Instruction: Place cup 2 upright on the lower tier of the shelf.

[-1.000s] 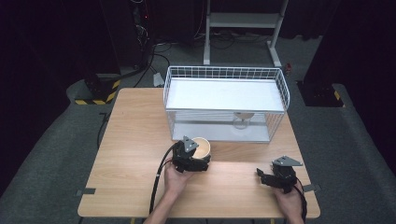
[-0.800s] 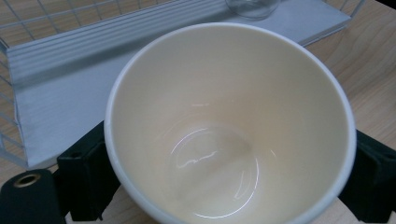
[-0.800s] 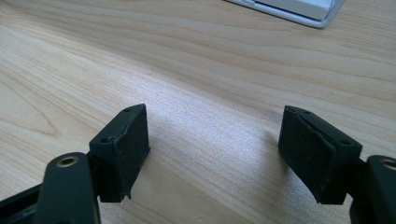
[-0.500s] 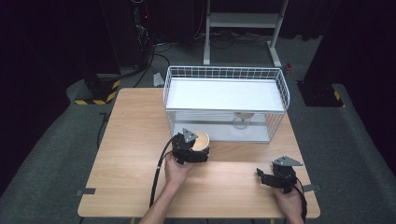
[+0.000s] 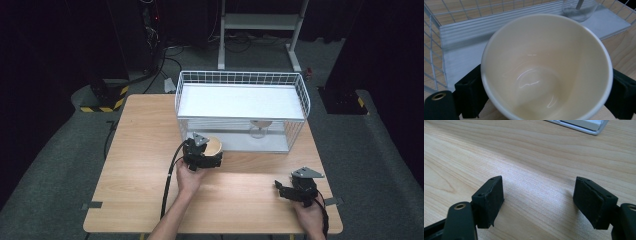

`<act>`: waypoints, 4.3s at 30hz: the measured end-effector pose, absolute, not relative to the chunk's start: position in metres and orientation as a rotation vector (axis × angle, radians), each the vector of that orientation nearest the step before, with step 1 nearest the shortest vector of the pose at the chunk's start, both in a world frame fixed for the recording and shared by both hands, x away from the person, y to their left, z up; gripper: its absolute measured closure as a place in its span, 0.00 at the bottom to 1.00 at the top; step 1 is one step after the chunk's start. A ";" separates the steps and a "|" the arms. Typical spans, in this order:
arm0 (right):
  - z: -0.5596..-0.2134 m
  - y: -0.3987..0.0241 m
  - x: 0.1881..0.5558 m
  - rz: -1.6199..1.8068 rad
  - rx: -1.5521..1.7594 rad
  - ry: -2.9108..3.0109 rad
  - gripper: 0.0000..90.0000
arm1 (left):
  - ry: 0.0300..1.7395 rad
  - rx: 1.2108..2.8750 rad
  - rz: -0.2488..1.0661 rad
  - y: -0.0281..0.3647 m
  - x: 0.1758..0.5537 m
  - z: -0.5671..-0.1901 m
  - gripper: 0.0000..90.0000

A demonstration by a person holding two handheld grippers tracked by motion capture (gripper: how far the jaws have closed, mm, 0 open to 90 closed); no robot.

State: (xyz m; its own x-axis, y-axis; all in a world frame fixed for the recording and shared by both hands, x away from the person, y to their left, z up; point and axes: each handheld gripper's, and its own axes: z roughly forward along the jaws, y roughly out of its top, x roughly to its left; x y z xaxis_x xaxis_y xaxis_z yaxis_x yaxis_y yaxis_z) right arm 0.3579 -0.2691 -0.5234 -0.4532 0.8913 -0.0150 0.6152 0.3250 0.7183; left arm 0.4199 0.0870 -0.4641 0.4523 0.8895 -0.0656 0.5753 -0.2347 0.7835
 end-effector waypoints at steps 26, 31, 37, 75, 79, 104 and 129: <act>-0.523 -0.269 0.358 0.914 1.328 2.187 0.27 | 1.243 1.938 0.585 0.076 0.445 -0.468 0.11; -0.524 -0.269 0.358 0.915 1.325 2.187 0.27 | 1.241 1.938 0.585 0.076 0.450 -0.468 0.10; -0.524 -0.269 0.358 0.915 1.325 2.187 0.27 | 1.238 1.948 0.573 0.073 0.458 -0.469 0.10; -0.523 -0.269 0.358 0.915 1.328 2.187 0.27 | 1.258 1.971 0.596 0.066 0.475 -0.476 0.08; -0.523 -0.269 0.358 0.914 1.329 2.188 0.27 | 1.258 1.975 0.574 0.069 0.473 -0.478 0.09; -0.523 -0.269 0.358 0.914 1.328 2.186 0.27 | 1.280 1.921 0.605 0.070 0.474 -0.484 0.10; -0.524 -0.269 0.358 0.915 1.326 2.187 0.27 | 1.305 1.938 0.581 0.068 0.480 -0.481 0.04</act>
